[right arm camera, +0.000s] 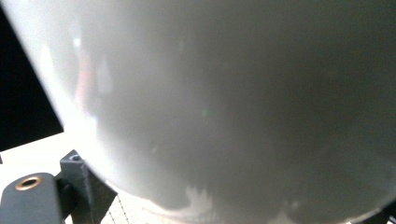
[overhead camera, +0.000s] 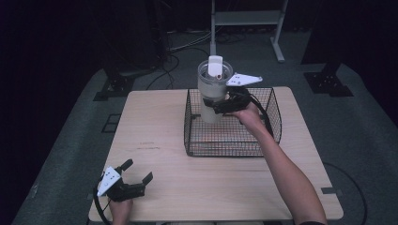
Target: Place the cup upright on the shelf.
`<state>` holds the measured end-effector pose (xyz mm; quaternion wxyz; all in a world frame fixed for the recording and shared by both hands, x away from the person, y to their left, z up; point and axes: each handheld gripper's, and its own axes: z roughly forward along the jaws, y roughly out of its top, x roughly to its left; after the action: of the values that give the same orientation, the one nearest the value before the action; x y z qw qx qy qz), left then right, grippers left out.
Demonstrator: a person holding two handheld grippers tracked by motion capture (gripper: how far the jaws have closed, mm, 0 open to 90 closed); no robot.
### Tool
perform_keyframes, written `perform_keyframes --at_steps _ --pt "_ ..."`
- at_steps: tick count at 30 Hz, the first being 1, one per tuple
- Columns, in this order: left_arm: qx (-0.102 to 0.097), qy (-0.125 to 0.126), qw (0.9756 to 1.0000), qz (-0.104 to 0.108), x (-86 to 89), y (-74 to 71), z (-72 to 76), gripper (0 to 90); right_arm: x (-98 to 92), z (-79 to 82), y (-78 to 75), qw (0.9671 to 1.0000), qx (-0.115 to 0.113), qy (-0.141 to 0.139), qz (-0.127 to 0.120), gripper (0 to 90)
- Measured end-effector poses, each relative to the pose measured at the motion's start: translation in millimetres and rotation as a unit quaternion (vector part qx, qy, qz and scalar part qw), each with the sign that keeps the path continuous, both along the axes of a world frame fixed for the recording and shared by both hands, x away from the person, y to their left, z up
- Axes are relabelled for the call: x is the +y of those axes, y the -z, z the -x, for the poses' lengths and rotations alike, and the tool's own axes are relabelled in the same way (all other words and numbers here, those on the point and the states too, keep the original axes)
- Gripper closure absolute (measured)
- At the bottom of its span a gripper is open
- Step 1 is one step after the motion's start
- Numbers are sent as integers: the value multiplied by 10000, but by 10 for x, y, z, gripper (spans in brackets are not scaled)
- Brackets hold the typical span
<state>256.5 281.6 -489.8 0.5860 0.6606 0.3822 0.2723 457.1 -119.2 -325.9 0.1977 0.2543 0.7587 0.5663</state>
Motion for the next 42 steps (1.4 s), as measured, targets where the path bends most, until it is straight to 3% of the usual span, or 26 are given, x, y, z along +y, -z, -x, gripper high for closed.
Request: perform_keyframes --at_steps 11,17,27,31,42 --pt "-9 10 10000 56 6 0 2 0 58 -161 286 9998 133 20 147 92" --pt "-1 11 10000 88 13 0 -1 0 34 -228 411 9996 295 8 52 91" --pt "-11 26 9999 107 20 0 2 0 103 -281 518 9990 291 -91 338 91" --pt "-14 26 9999 123 21 1 0 0 131 -320 598 9976 487 -245 426 91" --pt "-12 39 9999 149 21 2 7 0 171 -383 739 9945 699 -371 682 90"
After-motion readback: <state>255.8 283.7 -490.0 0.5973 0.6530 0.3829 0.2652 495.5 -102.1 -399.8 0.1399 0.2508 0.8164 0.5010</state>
